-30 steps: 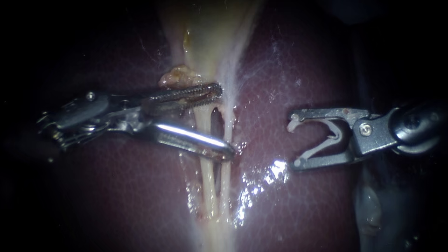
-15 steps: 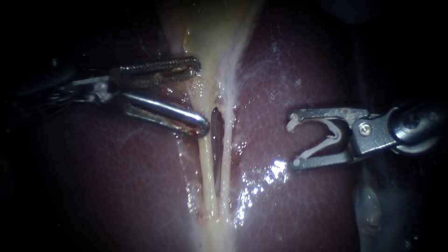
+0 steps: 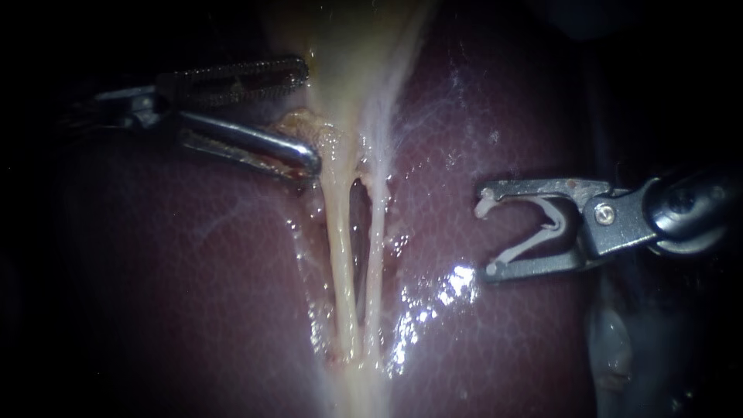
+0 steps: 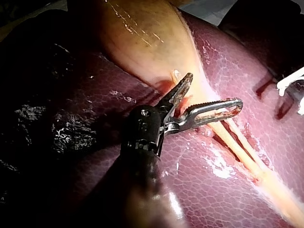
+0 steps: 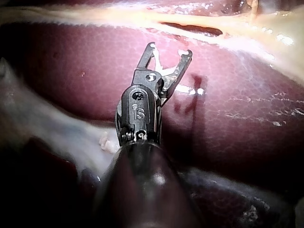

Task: Grabbing gallbladder

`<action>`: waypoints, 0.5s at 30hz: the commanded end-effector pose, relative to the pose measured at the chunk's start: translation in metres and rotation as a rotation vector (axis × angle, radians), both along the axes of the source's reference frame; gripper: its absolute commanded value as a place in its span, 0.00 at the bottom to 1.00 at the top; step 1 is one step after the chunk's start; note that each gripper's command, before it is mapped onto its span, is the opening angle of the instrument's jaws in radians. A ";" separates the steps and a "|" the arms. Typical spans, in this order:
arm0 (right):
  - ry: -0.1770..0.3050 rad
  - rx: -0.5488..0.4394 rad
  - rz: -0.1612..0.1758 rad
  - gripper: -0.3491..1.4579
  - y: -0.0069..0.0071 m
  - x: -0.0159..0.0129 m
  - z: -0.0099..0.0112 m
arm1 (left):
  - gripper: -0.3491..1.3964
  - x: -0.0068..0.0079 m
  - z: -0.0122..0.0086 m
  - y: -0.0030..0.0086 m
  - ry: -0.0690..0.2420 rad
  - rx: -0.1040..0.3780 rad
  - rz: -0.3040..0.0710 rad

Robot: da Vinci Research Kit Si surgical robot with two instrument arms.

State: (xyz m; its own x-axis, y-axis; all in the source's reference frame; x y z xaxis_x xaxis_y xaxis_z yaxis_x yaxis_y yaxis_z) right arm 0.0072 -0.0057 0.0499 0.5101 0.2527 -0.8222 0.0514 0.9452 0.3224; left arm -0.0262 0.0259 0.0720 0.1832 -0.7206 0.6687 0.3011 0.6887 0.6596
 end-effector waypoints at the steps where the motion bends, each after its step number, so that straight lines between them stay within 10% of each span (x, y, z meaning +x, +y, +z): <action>1: 0.000 0.000 -0.001 0.47 0.0000 0.0000 0.0000 | 0.74 0.0000 0.0003 0.0000 0.001 -0.001 -0.001; 15: 0.000 0.000 -0.001 0.47 0.0000 0.0000 0.0000 | 0.67 -0.0001 0.0058 -0.0017 0.019 -0.016 0.010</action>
State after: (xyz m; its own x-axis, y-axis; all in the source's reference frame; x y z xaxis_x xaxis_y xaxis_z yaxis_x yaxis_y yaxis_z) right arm 0.0072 -0.0057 0.0498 0.5101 0.2522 -0.8223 0.0521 0.9452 0.3222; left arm -0.0263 0.0240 0.0781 0.2055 -0.7074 0.6763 0.3071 0.7027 0.6417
